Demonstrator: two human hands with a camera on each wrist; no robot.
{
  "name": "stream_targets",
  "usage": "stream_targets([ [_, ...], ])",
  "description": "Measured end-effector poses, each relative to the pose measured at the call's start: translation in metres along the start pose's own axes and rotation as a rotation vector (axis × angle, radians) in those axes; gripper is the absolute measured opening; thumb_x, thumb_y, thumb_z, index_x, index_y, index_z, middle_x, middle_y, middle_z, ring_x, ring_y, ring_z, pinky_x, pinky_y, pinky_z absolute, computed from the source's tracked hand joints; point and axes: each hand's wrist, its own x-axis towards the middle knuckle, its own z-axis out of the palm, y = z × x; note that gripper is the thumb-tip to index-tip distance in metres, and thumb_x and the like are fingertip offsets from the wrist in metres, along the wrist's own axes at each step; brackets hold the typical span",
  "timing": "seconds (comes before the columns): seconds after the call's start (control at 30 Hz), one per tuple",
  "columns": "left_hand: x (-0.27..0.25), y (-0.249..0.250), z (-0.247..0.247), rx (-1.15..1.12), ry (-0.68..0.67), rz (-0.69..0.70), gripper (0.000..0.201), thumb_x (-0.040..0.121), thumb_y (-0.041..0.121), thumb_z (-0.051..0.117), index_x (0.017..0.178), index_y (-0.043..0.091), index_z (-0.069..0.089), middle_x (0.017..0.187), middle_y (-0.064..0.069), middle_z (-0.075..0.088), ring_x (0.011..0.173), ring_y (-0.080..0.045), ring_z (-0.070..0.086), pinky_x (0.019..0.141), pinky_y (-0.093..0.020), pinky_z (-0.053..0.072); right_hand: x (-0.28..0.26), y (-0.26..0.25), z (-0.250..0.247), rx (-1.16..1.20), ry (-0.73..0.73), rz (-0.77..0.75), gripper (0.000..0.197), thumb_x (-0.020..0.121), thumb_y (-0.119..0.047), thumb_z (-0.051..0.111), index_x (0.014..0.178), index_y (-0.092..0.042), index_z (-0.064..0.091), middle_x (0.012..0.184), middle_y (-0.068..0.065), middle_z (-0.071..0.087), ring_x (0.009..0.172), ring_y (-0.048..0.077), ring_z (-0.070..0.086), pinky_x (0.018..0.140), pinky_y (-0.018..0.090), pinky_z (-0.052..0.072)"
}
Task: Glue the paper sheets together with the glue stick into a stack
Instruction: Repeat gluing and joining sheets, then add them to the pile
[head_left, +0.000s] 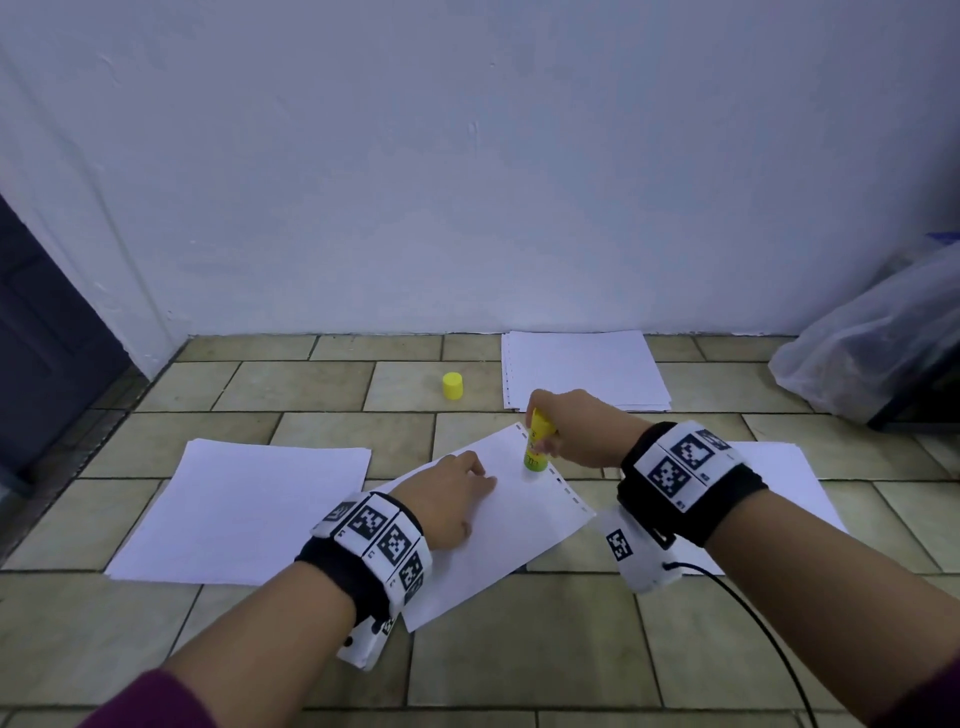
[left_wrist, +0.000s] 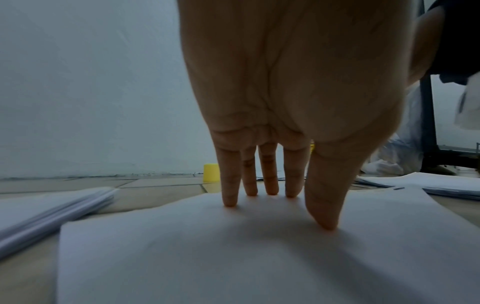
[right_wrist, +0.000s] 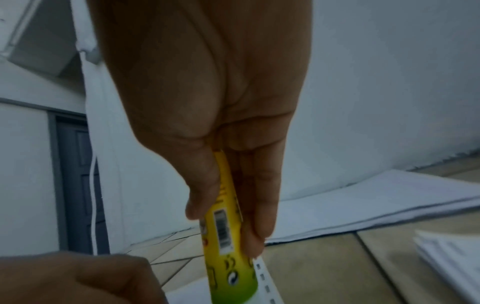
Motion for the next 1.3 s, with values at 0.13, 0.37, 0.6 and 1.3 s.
stream_targets([
  [0.13, 0.000, 0.002, 0.001, 0.003, 0.004, -0.004, 0.060, 0.093, 0.016, 0.053, 0.148, 0.015, 0.030, 0.149, -0.007, 0.025, 0.134, -0.024, 0.032, 0.107, -0.034, 0.034, -0.019, 0.007, -0.005, -0.096, -0.086, -0.012, 0.029, 0.093, -0.021, 0.057, 0.120, -0.014, 0.048, 0.109, 0.010, 0.058, 0.087, 0.022, 0.052, 0.074, 0.030, 0.045],
  [0.37, -0.003, 0.002, 0.004, 0.056, 0.005, -0.002, 0.060, 0.095, 0.012, 0.049, 0.149, 0.017, 0.026, 0.150, -0.005, 0.022, 0.135, -0.023, 0.029, 0.105, -0.037, 0.038, -0.027, 0.025, -0.006, 0.153, -0.149, 0.007, 0.018, 0.091, -0.017, 0.061, 0.106, -0.020, 0.052, 0.075, -0.006, 0.061, 0.067, 0.013, 0.062, 0.070, 0.027, 0.051],
  [0.6, -0.008, 0.003, 0.010, 0.031, 0.069, -0.055, 0.062, 0.087, 0.043, 0.061, 0.135, 0.012, 0.037, 0.138, -0.005, 0.028, 0.128, -0.021, 0.030, 0.096, -0.034, 0.041, -0.022, 0.049, -0.007, 0.784, 0.064, 0.165, 0.018, 0.093, -0.007, 0.058, 0.111, -0.007, 0.055, 0.078, 0.009, 0.065, 0.053, 0.017, 0.063, 0.052, 0.020, 0.052],
  [1.3, -0.006, 0.006, 0.006, -0.116, 0.044, -0.121, 0.071, 0.087, 0.045, 0.061, 0.144, 0.017, 0.030, 0.147, -0.005, 0.029, 0.134, -0.025, 0.029, 0.108, -0.033, 0.028, 0.026, -0.002, 0.019, 0.459, 0.299, -0.033, 0.015, 0.085, -0.019, 0.068, 0.096, -0.020, 0.057, 0.096, 0.012, 0.067, 0.085, 0.028, 0.065, 0.081, 0.035, 0.052],
])
